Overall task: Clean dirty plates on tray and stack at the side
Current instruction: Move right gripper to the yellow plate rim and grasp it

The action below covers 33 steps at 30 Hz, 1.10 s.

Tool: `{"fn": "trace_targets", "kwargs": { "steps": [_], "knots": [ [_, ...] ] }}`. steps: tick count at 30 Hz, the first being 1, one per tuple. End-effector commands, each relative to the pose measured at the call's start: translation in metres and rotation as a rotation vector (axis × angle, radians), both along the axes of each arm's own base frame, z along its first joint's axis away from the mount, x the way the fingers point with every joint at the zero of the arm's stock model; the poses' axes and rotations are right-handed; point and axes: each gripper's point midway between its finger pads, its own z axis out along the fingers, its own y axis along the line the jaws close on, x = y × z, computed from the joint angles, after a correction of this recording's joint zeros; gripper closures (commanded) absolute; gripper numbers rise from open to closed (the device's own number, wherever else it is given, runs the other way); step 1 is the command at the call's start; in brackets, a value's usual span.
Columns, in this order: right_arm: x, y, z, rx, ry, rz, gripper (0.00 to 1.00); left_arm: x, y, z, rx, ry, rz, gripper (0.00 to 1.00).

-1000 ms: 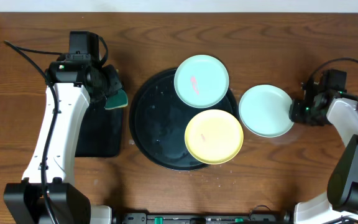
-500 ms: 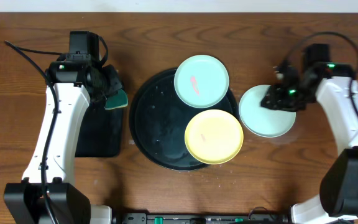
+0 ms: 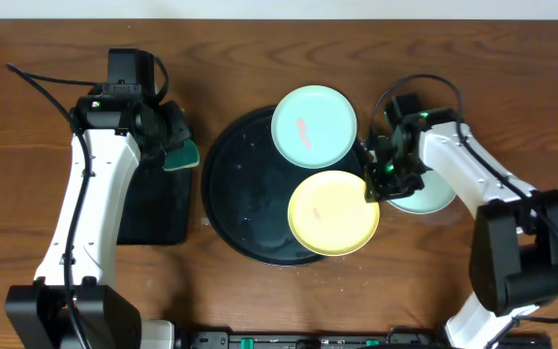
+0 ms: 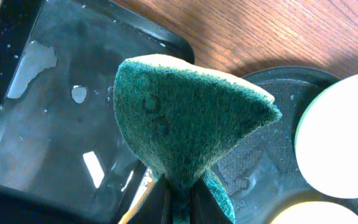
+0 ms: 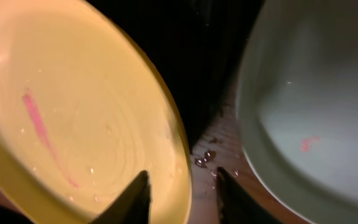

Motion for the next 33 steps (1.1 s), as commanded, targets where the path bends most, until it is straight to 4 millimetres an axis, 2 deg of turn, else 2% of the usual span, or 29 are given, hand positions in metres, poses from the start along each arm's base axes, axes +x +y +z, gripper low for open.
{"fn": "trace_targets", "kwargs": {
  "steps": [1,7,10,13,17,20,25,29,33],
  "knots": [
    [0.000,-0.001,-0.008,-0.030,0.008,0.004,0.72,0.000,0.004,0.000,0.019,0.000,-0.007,0.92],
    [-0.002,0.001,-0.017,-0.037,0.031,0.010,0.84,0.000,0.004,0.000,0.019,0.000,-0.007,0.92],
    [-0.002,0.003,-0.020,-0.037,0.032,0.015,0.97,-0.001,0.004,0.000,0.019,0.002,-0.007,0.92],
    [-0.003,0.005,-0.018,-0.036,0.031,0.021,0.99,-0.001,0.004,-0.001,0.019,0.003,-0.007,0.93],
    [-0.006,0.018,-0.008,-0.021,0.023,0.056,0.99,-0.001,0.004,-0.001,0.019,0.003,-0.007,0.93],
    [-0.002,0.039,0.005,-0.008,-0.021,0.062,0.99,-0.001,0.003,-0.001,0.018,0.004,-0.007,0.93],
    [0.016,0.086,0.012,0.036,-0.107,-0.071,0.99,-0.002,0.004,-0.001,0.018,0.010,-0.007,0.92],
    [0.026,0.124,0.008,0.094,-0.178,-0.094,0.99,-0.004,0.004,-0.002,0.019,0.015,-0.007,0.92],
    [0.029,0.147,-0.008,0.111,-0.184,-0.117,0.99,-0.005,0.003,-0.002,0.018,0.020,-0.007,0.92]
  ]
}}
